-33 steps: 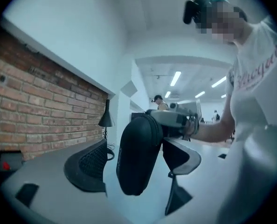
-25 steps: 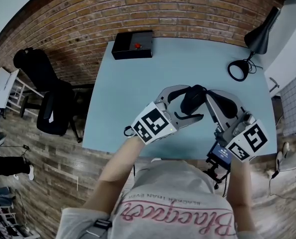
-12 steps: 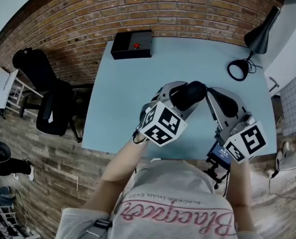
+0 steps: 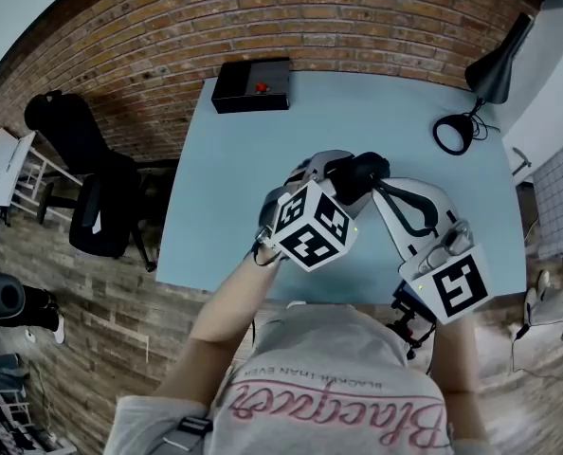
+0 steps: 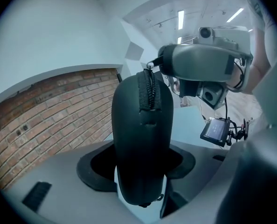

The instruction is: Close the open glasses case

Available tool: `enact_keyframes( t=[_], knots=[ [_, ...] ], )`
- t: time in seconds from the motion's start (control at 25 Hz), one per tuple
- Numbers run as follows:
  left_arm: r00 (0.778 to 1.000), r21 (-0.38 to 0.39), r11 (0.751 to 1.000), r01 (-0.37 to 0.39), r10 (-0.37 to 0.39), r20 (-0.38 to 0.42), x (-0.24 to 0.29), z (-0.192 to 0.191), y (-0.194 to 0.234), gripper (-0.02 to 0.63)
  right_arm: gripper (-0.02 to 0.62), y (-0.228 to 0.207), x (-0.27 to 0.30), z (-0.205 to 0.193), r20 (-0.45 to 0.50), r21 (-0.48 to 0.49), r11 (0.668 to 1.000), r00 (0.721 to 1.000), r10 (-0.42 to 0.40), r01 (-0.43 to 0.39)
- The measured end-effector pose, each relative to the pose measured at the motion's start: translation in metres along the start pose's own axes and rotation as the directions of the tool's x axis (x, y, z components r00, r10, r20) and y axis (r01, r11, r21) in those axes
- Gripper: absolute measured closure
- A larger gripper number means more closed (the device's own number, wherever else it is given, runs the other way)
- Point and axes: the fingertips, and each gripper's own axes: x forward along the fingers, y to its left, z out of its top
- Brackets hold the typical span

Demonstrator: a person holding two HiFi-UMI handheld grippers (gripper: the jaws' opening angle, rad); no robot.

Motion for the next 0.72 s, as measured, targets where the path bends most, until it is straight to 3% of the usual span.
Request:
enact_keyframes(
  t=[0.24, 0.56, 0.72],
  knots=[
    [0.998, -0.043, 0.998, 0.050, -0.052, -0.043, -0.001, -0.007, -0.007, 0.351, 0.575, 0.020, 0.008, -0.016, -0.098, -0.086, 0.992, 0.992, 0.081, -0.090],
    [0.992, -0.021, 0.998, 0.063, -0.065, -0.111, -0.002, -0.019, -0.012, 0.350, 0.575, 0.038, 0.011, -0.029, -0.213, -0.176, 0.972, 0.970, 0.114, -0.153],
    [0.993, -0.060, 0.995, 0.075, -0.080, -0.083, 0.000, -0.019, -0.015, 0.348, 0.575, 0.031, 0.011, -0.027, -0.178, -0.193, 0.978, 0.983, 0.049, -0.084]
  ],
)
